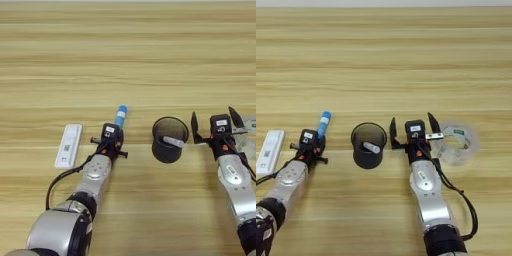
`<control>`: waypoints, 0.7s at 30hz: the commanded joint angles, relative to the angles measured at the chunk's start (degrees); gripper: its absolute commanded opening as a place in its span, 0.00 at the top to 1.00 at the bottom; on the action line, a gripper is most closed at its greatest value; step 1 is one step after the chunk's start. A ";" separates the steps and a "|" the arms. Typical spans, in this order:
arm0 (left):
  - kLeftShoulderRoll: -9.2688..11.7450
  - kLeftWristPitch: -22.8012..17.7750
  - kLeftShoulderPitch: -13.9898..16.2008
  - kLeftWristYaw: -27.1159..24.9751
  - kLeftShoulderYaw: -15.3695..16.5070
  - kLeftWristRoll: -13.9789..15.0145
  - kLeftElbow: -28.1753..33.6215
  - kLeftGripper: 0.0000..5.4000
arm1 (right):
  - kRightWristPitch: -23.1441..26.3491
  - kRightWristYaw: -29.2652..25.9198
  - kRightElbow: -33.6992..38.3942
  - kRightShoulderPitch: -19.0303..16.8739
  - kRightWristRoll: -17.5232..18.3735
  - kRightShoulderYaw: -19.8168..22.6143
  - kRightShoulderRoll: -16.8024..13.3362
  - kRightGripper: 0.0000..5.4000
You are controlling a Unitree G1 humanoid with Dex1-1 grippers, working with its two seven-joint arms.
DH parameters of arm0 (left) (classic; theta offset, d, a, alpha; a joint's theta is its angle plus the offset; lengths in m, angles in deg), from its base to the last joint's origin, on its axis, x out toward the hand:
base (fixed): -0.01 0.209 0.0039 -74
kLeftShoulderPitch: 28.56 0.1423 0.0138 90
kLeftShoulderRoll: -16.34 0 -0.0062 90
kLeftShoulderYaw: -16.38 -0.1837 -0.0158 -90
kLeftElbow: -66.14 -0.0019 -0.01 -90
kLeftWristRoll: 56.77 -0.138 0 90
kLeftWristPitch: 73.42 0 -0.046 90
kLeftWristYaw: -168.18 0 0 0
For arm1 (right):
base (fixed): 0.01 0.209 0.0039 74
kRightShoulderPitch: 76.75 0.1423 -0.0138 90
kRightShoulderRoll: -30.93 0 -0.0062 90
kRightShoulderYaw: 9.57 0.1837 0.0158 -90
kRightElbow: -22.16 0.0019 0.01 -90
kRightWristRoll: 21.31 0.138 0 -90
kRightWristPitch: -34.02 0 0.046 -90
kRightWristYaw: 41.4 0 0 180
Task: Move the objects on the table
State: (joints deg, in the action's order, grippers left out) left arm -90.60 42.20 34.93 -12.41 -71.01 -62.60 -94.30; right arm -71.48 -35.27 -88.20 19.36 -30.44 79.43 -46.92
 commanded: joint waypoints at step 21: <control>-1.21 -8.50 22.56 0.48 -5.26 -0.04 31.48 0.76 | 1.07 0.53 1.46 -0.81 -0.29 -0.36 0.55 0.00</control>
State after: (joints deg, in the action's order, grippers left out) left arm -91.38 36.03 55.10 -11.45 -75.61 -62.92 -66.07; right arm -71.30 -35.21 -87.47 18.70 -30.59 79.07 -46.64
